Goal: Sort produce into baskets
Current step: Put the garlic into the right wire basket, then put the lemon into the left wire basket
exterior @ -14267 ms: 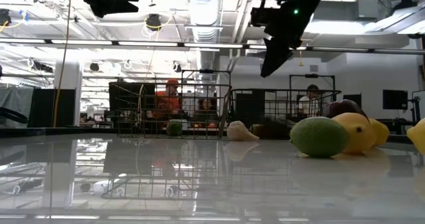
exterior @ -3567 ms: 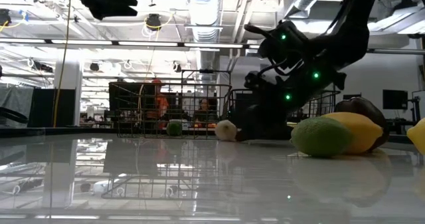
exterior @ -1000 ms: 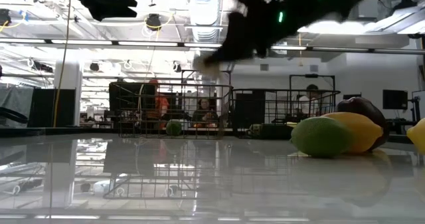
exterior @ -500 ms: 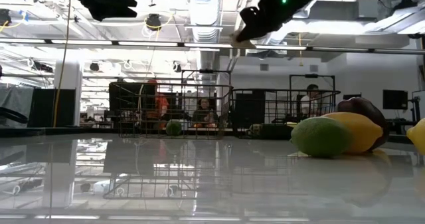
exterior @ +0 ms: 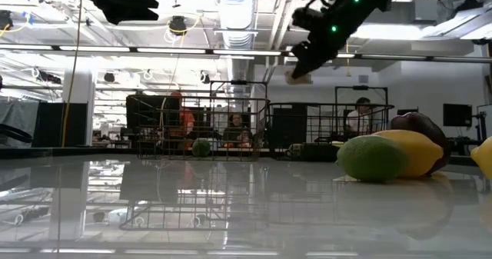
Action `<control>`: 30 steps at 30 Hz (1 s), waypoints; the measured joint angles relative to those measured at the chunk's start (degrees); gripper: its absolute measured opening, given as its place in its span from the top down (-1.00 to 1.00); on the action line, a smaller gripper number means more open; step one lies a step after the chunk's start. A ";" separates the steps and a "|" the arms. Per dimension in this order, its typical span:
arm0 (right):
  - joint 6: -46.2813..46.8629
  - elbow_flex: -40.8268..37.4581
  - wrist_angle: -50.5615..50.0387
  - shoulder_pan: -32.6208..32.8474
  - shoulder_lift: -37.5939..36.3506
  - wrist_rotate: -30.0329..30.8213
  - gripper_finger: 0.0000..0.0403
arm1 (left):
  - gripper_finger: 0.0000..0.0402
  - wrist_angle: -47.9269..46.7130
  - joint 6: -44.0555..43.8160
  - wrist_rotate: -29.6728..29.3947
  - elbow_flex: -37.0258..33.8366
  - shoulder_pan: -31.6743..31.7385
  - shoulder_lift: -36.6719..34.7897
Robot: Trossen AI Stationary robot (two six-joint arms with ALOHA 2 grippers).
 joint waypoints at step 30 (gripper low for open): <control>53.48 7.48 -60.53 26.59 -0.76 -30.65 -0.55 | -0.36 -0.01 -1.78 -0.37 0.00 0.00 0.04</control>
